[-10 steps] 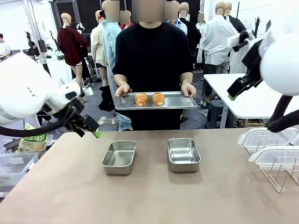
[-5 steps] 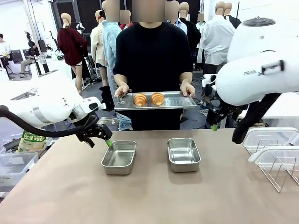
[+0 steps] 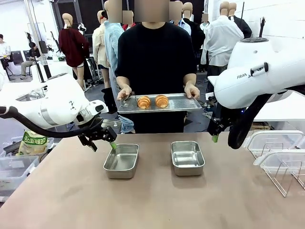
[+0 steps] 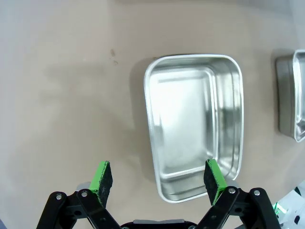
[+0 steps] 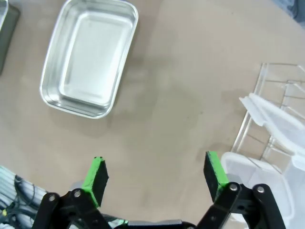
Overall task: Place the bread in airtight containers.
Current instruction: Lift both Airtight Container.
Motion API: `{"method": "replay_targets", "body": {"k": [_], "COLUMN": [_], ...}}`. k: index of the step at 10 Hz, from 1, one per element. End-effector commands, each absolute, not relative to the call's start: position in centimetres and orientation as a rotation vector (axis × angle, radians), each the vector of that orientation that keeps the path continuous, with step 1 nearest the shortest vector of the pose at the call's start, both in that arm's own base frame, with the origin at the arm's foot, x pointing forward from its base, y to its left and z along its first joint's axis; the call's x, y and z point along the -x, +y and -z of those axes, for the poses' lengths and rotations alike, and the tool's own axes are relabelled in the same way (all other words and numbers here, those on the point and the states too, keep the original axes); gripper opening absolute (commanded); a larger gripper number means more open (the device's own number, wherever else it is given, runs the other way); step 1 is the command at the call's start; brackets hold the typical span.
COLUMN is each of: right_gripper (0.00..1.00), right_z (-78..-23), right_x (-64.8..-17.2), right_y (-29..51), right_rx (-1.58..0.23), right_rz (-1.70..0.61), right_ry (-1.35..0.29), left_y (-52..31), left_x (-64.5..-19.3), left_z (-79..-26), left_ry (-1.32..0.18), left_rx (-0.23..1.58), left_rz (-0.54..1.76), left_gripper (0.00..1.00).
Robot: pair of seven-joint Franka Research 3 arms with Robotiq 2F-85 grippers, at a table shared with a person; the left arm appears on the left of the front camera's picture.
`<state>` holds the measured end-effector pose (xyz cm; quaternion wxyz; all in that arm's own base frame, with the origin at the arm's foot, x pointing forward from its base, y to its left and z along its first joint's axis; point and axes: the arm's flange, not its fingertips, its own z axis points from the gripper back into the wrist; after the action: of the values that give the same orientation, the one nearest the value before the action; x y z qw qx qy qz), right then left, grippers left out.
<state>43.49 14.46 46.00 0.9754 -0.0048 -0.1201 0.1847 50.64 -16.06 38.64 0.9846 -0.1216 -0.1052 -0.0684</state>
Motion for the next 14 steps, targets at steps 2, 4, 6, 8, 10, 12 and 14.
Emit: {"method": "replay_targets", "body": {"k": [2, 4, 6, 8, 10, 12, 14], "right_gripper": [1.0, 1.0, 1.0, 1.0, 1.0, 1.0, 1.0], "right_z": [-46.0, -47.6, -45.4, -42.9, -40.6, -37.6, -34.9], "right_x": [-43.5, -43.4, -46.2, -47.9, -49.7, -50.7, -50.9], "right_y": [14.5, 15.1, 17.8, 19.5, 20.0, 20.6, 21.1], "right_rx": [0.01, 0.054, 0.016, -0.043, -0.032, -0.018, -0.014], "right_rz": [-0.373, -0.27, -0.151, -0.066, -0.02, 0.007, -0.01], "right_ry": [-0.242, -0.228, -0.204, -0.183, -0.159, -0.17, -0.166], "left_y": [-16.8, -16.7, -18.1, -18.8, -19.0, -19.1, -19.6], "left_x": [-50.3, -50.8, -50.9, -51.4, -51.7, -52.5, -53.0], "left_z": [-38.6, -38.7, -38.6, -38.1, -37.1, -35.4, -34.5], "left_ry": [-0.21, -0.229, -0.257, -0.256, -0.238, -0.199, -0.181], "left_rx": [0.253, 0.204, 0.158, 0.141, 0.123, 0.094, 0.081], "left_rz": [0.169, 0.124, 0.094, 0.064, 0.043, 0.018, 0.016], "left_gripper": [1.0, 1.0, 1.0, 1.0, 1.0, 1.0, 1.0]}}
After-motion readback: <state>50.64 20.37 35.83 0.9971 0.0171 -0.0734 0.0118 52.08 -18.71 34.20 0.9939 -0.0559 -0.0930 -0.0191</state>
